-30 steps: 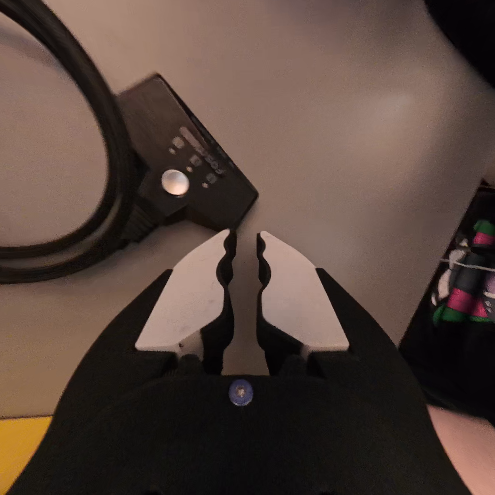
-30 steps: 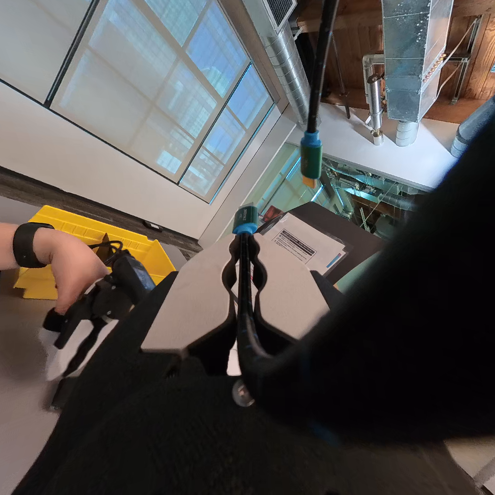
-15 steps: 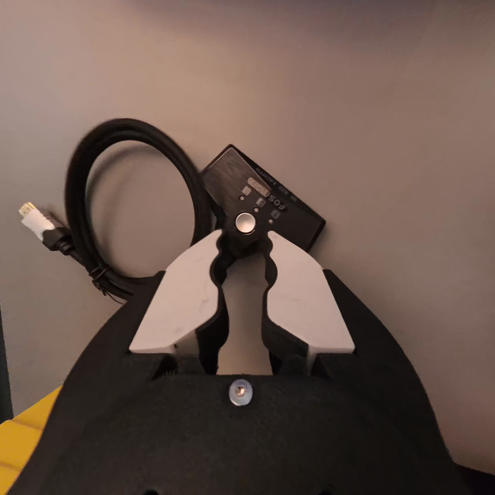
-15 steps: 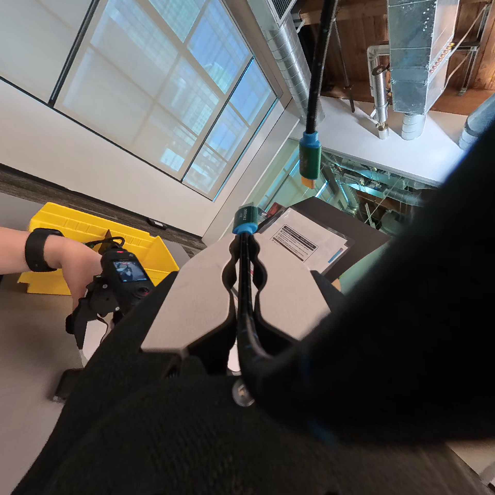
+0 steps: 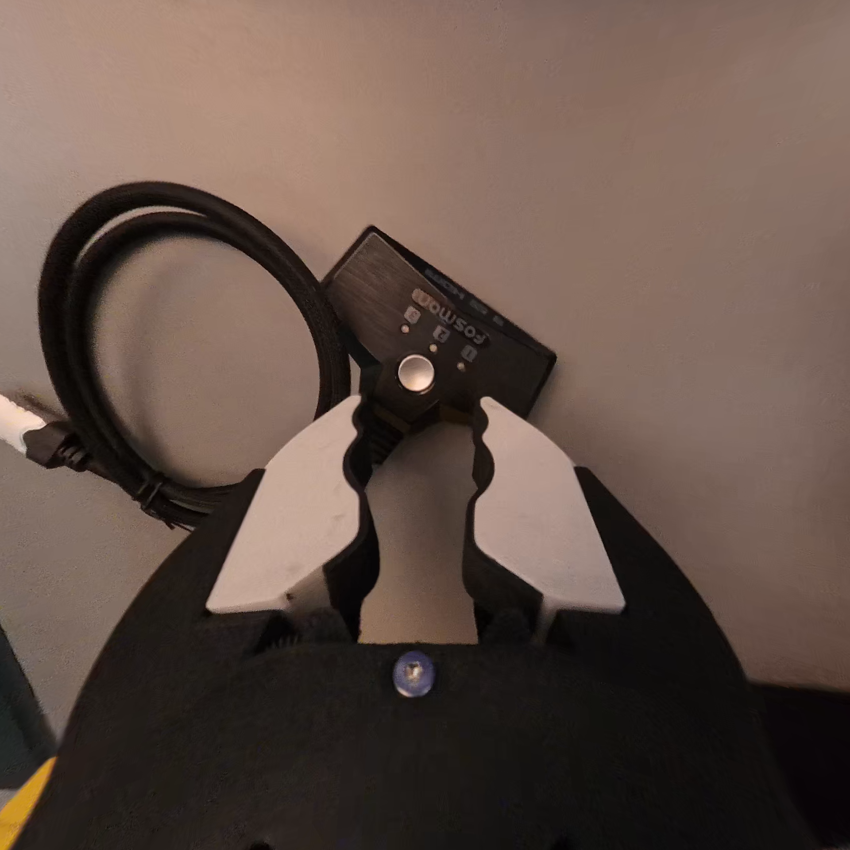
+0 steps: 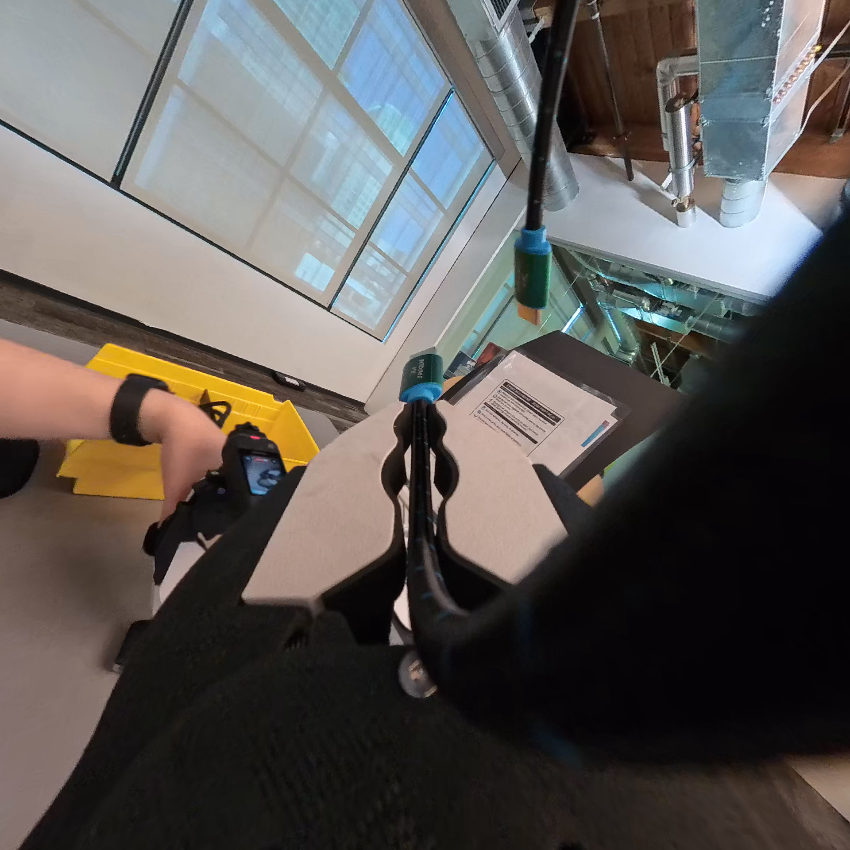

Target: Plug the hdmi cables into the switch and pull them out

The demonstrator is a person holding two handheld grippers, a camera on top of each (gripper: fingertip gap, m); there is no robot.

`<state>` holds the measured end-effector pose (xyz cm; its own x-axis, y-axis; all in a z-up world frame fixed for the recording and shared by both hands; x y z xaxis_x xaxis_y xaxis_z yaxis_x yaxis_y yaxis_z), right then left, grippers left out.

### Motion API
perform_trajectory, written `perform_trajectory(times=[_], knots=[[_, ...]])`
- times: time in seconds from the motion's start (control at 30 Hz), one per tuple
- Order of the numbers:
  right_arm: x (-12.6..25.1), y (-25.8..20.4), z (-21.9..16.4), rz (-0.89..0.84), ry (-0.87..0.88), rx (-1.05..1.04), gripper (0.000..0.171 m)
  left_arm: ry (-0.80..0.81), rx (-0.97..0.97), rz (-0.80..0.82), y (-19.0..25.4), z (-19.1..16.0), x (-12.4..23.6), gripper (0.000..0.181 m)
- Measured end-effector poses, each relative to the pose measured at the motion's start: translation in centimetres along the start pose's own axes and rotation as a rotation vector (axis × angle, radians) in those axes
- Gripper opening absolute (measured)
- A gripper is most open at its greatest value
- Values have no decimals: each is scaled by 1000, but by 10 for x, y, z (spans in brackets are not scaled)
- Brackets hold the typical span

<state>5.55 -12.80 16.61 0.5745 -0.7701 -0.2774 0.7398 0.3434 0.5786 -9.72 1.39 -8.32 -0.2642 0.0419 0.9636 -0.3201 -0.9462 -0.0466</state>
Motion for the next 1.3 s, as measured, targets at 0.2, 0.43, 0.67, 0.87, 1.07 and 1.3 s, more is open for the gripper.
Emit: perform_trajectory(times=[0.2,0.43,0.67,0.87,1.07,1.3], knots=[[3,3,1,1,14,-15,7,-162,-249,59,-21,-7,-11,39],[8,6,3,-5,26,-18,7,-180,-227,-85,-23,-6,-19,39],[10,10,1,1,32,-49,7,-261,-305,-84,-22,0,-22,36],[12,9,4,14,36,-55,7,-275,-426,-109,-26,0,-22,30],[14,9,8,21,53,-58,7,-362,-448,-77,-22,4,-23,32],[16,9,8,28,49,-62,7,-384,-461,-52,-22,5,-23,30]])
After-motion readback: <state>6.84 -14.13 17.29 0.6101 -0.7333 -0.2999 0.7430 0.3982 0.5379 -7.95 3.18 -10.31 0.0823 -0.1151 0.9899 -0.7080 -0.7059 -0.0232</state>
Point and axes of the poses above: each gripper's, where its closed fingertips meet, x back along the fingers, z out of its top, y = z × x across the jaws, the point moved 6 cm from there along x, back along the fingers, and after that the axes turned 2 degrees about x, right-handed, at the moved point
